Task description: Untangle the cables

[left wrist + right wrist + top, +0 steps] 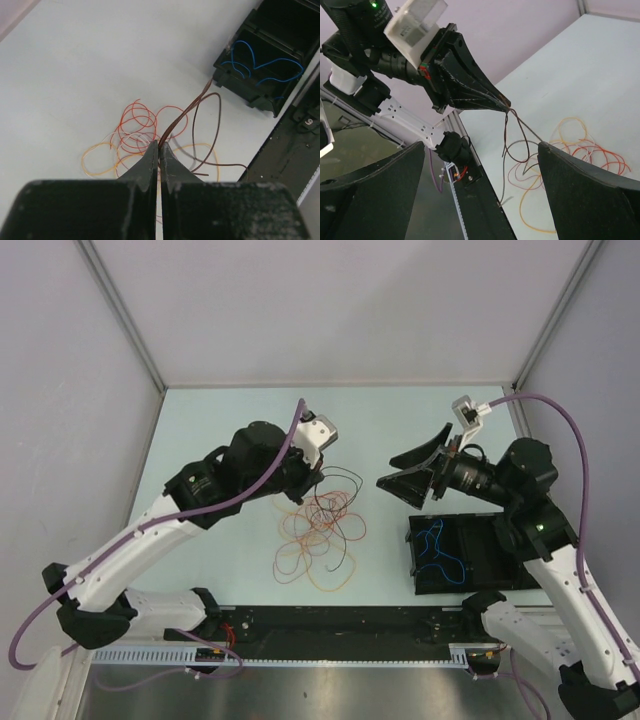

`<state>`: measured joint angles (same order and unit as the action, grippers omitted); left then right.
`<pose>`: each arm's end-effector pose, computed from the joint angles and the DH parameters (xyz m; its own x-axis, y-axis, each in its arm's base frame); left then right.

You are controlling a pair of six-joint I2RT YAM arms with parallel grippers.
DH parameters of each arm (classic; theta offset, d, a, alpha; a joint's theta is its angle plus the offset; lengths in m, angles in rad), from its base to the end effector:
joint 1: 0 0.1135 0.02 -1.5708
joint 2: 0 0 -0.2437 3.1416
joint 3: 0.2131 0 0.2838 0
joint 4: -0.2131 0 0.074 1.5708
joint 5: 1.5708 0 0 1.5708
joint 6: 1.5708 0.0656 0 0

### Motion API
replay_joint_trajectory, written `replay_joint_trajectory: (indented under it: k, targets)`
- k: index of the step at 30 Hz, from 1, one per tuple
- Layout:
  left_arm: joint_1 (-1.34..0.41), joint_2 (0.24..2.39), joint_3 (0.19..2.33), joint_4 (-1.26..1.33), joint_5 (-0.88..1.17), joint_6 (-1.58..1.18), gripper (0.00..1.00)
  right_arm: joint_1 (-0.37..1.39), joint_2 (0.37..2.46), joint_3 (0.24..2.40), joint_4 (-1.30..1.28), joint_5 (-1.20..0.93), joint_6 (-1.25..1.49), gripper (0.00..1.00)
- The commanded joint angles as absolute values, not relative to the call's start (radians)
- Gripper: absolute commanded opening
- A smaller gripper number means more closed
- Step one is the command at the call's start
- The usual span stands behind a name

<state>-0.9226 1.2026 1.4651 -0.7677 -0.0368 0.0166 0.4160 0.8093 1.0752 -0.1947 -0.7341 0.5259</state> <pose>0.1871 -0.2430 0.4033 -0.2793 0.3962 -0.8747 0.7819 0.6225 0.0323 0.1891 0.1316 0.4294 -0.4012 0.2302 -0.8866 -0.8208 0.3394 0.4595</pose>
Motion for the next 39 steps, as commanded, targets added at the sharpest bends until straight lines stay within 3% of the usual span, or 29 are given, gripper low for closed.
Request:
replay_joint_trajectory:
  k: [1,17,20,26,29,34,36,38,39]
  targets:
    - [-0.927,1.134,1.433,-0.716,0.063,0.048,0.00,0.459,0.856,1.104,-0.172,-0.749,0.457,1.00]
    - [-0.928,1.106,1.373,-0.664,0.120,0.048,0.00,0.617,1.022,1.104,-0.204,-0.680,0.365,1.00]
    - [-0.928,1.101,1.373,-0.660,0.121,0.046,0.00,0.646,1.046,1.104,-0.224,-0.663,0.351,0.95]
    - [-0.925,1.089,1.368,-0.652,0.115,0.044,0.00,0.701,1.077,1.103,-0.261,-0.600,0.321,0.72]
    - [-0.925,1.088,1.365,-0.650,0.115,0.044,0.00,0.713,1.080,1.103,-0.267,-0.575,0.316,0.50]
    - [-0.927,1.083,1.364,-0.649,0.115,0.043,0.00,0.724,1.086,1.100,-0.267,-0.563,0.318,0.36]
    - [-0.925,1.081,1.361,-0.646,0.114,0.041,0.00,0.727,1.089,1.100,-0.262,-0.565,0.318,0.22]
    - [-0.925,1.081,1.359,-0.646,0.107,0.041,0.00,0.729,1.091,1.100,-0.261,-0.557,0.319,0.00]
    - [-0.927,1.083,1.358,-0.647,0.103,0.041,0.01,0.729,1.091,1.100,-0.258,-0.554,0.321,0.00]
